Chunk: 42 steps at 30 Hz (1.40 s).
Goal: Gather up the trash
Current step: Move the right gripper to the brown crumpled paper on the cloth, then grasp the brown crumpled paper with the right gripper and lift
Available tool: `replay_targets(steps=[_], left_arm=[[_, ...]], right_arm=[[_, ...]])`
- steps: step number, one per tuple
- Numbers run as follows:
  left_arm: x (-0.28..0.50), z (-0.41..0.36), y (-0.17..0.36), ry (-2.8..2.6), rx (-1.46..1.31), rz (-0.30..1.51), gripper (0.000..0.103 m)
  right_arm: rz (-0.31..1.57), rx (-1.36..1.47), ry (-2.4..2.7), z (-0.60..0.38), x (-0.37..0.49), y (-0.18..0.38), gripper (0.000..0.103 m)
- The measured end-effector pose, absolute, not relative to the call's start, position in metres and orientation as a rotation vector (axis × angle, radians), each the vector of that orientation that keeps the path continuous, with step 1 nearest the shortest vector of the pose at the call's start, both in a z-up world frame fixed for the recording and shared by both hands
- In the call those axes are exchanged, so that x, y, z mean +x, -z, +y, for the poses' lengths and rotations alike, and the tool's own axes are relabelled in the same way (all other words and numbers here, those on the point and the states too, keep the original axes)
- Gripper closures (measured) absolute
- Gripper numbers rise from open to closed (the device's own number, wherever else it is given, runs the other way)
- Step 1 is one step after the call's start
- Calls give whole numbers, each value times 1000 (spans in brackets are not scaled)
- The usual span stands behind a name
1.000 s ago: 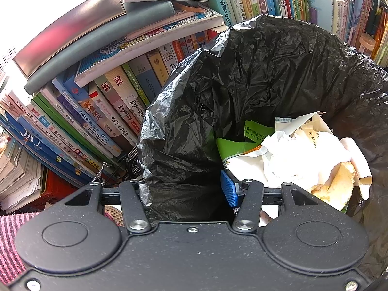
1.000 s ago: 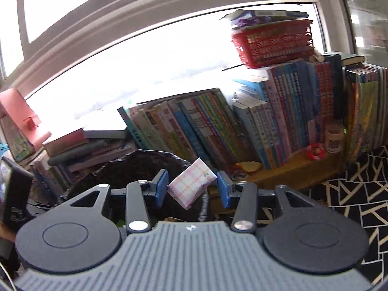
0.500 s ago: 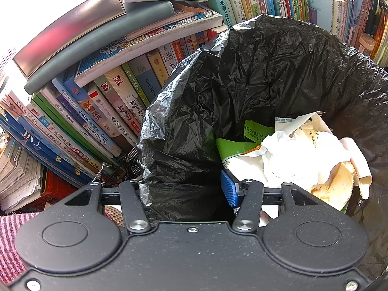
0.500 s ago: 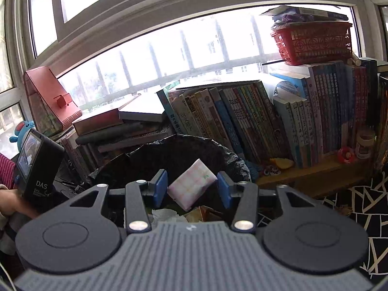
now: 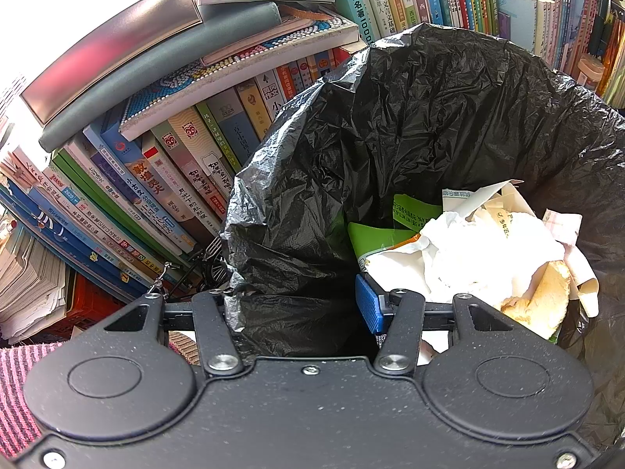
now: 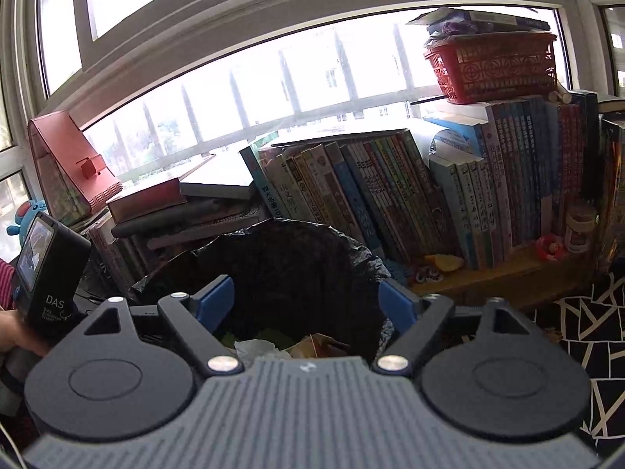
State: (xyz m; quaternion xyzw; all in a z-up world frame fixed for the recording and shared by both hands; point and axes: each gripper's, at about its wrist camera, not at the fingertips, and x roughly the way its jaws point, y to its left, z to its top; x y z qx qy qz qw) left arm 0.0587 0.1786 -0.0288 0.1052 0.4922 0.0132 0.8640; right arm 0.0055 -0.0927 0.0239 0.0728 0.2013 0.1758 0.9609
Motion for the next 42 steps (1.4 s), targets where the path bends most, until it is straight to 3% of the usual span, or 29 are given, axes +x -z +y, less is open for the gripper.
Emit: replay_targets(steps=[10,19,29,42], left_arm=[[60,178,29,-28,218,1032,52],[60,177,29,-27,215,1034,52],[60,177,29,-28,215,1034,52],[63,174,31,-48,236,1048,52]], right_arm=[[339,175,-205,-123,11,-35,4],[324,260,93,-193,36,-30,3],[429,321,313,-259,73,24,0],[636,221,380,-255,152,113,3]])
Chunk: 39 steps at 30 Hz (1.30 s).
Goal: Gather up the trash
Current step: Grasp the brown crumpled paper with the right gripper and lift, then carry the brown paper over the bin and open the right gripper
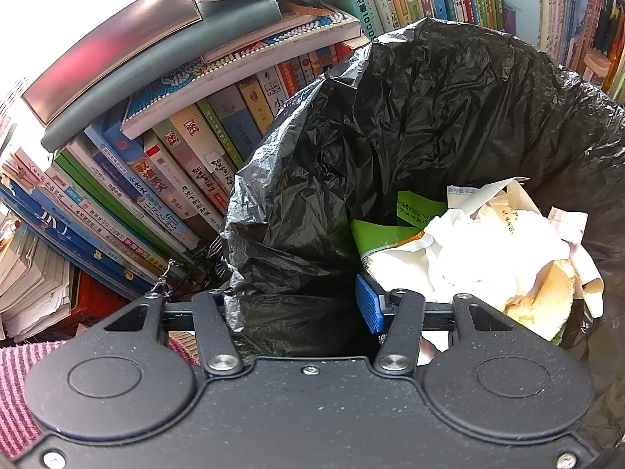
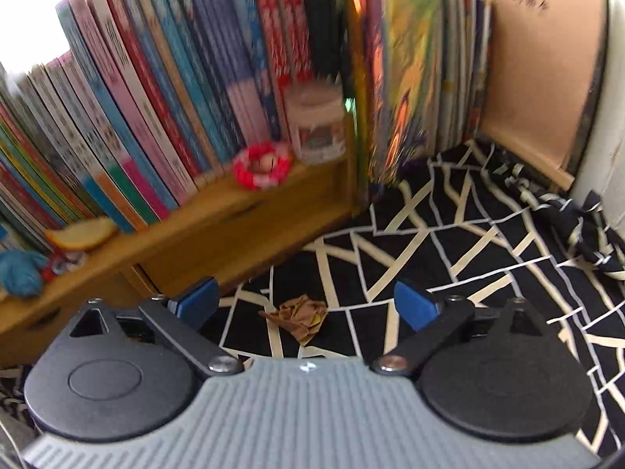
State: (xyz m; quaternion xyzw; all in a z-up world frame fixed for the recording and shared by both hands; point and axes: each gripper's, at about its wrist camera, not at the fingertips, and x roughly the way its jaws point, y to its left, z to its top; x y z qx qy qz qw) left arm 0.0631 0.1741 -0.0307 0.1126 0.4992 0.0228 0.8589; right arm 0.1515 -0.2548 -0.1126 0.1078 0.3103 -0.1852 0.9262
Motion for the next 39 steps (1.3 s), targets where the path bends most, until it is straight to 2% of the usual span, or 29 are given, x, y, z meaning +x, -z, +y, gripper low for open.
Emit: replay_targets(steps=[8,12,14,15,17,18,19,21,39], left_arm=[[65,173,32,-59,251,1054,52],[65,172,31,-61,255,1053,52],[65,172,31,-60,259,1052,52],[65,172,31,-59,259,1052,52],[65,171,31,-60,259,1052,52],[65,171,31,-59,259,1052,52],[65,171,31,-58,259,1051,52],[64,172,31,-56,259,1049,52],[57,175,31,-35,266,1026,52]], right_arm=[[699,173,401,-248,181,149,3],[726,142,395,-247,191,158,7],[751,136,386,-247,195,162,15],[771,137,380,-248,197,163,23],[804,132,373,-247,199,164,42],[808,126,367,-247,198,162,57],[807,118,365,-244,196,162,63],[809,106,359,-238,193,159,67],[684,68,258,-206,136,73,68]])
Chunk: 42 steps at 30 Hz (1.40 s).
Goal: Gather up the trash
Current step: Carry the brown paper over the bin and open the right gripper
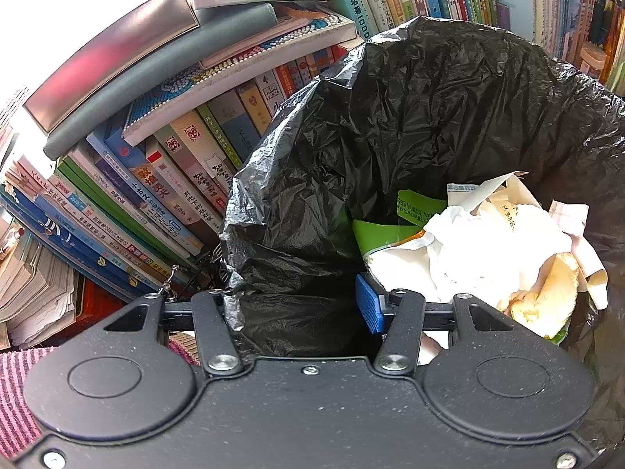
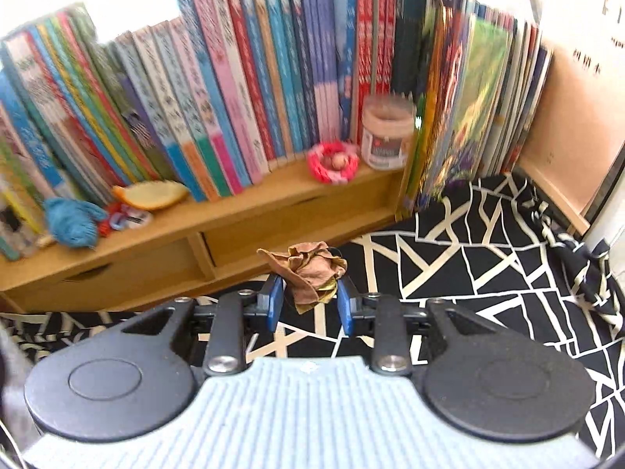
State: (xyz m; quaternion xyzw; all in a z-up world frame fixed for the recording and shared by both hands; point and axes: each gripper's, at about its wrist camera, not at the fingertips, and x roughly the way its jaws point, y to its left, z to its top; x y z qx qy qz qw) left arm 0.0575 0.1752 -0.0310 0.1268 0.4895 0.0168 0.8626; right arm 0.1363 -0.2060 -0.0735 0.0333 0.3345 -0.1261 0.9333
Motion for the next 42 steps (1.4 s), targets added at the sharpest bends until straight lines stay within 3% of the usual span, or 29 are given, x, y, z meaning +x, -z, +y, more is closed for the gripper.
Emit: replay_targets(steps=[21,42], left_arm=[[56,173,30,-33,272,1017,52],[55,173,28,-16,272,1011,52]], right_arm=[[464,53,-118,-112,40,-44,66],[572,-65,-307,-41,7,-13,63]])
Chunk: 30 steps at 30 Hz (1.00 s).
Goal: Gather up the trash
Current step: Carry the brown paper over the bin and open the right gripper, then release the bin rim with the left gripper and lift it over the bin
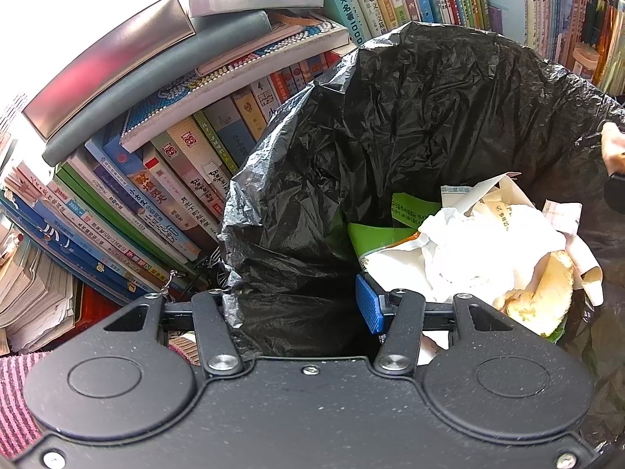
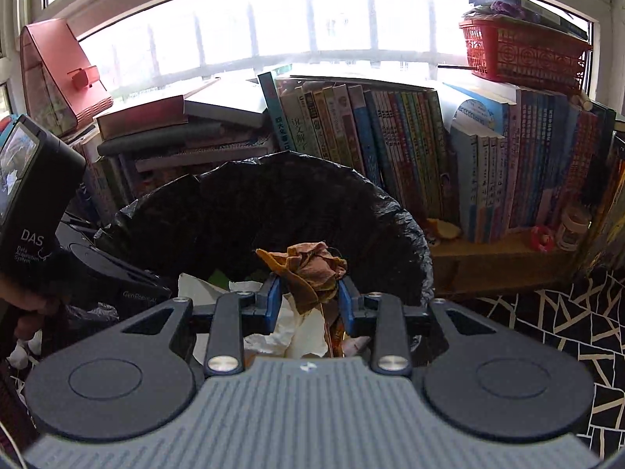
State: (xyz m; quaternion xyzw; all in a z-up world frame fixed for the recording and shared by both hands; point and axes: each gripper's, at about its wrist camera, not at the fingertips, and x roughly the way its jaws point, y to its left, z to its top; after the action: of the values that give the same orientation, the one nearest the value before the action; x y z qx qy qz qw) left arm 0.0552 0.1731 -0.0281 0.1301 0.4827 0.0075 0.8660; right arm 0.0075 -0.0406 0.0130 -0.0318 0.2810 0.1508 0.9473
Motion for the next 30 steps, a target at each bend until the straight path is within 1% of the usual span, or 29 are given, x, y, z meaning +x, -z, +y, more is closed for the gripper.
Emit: replay_targets(steps=[6,8,11,12,13,15,22,30], left_arm=[[52,173,26,11,265,1016,52],[51,173,25,20,263,1016,52],[48,173,22,31,259,1007,52],[47,174,20,33,256,1004,52],[46,175,18,35,252,999,52],[44,175,14,40,245,989,51],[37,178,-3,56,218,949,49],[24,182,-28,79,178,913,49]], right_arm=[[593,-76,-305,-38,8,-9,61],[600,-78,-303,-36,8,-8,50],[603,-82,-299,-33,6,-7,44],[603,-84,-295,-33,6,-7,39],[603,-84,-292,-32,5,-8,36],[607,-82,-289,-32,5,-9,35],[582,-76,-259,-31,-3,-18,21],[557,-59,-223,-31,-7,-27,16]])
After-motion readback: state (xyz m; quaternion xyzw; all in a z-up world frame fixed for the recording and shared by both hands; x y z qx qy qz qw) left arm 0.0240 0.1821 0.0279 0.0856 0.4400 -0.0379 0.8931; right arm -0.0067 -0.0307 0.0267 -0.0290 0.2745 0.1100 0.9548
